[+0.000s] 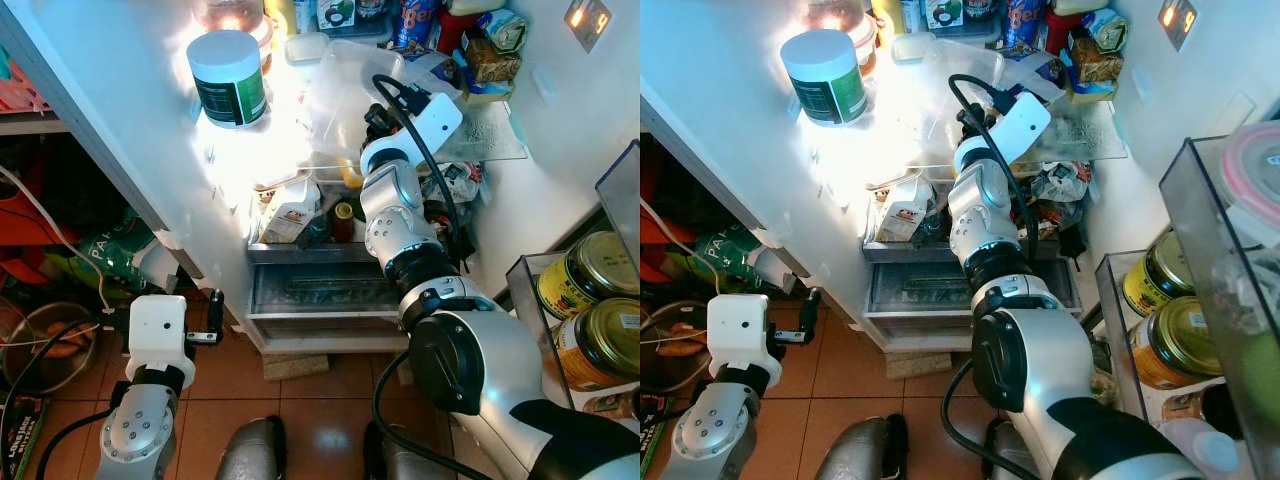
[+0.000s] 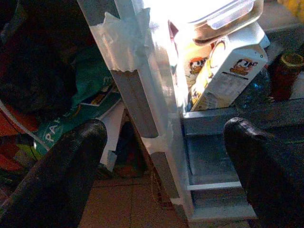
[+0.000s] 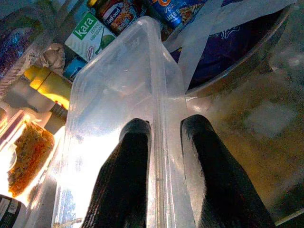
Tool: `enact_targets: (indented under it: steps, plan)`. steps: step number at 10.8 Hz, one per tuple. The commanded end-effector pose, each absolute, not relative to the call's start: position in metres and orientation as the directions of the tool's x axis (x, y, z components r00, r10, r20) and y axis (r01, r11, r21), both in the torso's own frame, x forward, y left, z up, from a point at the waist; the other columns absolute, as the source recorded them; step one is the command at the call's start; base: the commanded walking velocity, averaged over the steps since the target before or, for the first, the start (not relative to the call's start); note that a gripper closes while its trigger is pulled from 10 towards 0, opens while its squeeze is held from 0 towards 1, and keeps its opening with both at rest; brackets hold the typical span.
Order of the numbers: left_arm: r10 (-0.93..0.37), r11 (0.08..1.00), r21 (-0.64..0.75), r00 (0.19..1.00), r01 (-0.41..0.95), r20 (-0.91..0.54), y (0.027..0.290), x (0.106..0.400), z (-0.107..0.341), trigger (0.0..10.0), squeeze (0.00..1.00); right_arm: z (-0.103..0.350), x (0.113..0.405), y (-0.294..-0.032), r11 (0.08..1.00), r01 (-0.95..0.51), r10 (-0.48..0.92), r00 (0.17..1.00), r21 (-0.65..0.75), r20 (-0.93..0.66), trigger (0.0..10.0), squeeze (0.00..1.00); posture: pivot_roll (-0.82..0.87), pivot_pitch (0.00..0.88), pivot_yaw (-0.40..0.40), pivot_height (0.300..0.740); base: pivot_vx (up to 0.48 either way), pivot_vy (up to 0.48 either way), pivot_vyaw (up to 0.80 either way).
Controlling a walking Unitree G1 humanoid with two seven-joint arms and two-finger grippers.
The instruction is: Restocking fridge
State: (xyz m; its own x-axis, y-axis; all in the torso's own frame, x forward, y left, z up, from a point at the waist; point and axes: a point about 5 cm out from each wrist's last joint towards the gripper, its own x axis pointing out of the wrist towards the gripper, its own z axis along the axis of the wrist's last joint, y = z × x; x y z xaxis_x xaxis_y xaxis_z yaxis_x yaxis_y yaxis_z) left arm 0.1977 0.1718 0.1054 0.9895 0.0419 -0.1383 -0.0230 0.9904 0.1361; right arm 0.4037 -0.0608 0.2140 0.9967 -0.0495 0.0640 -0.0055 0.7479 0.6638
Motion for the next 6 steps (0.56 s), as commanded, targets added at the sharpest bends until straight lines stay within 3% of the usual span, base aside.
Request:
enact_targets:
  steps: [1,6]
  plan:
    - [0.059,0.988,0.151,0.985,-0.035,-0.16,0.1746,0.1953,0.1021,10.0,0.0,0.2206,0.4019,-0.0445,0.748,-0.039,-0.017,0.997,0.662,0.079,10.0,1.0,0.17,0.219,0.057,0.74,0.0,0.0,0.0]
    - [0.057,0.988,0.154,0.986,-0.033,-0.154,0.1762,0.1999,0.1016,10.0,0.0,0.221,0.4001,-0.048,0.796,-0.112,0.017,0.986,0.594,0.163,10.0,1.0,0.16,0.206,0.068,0.74,0.0,0.0,0.0]
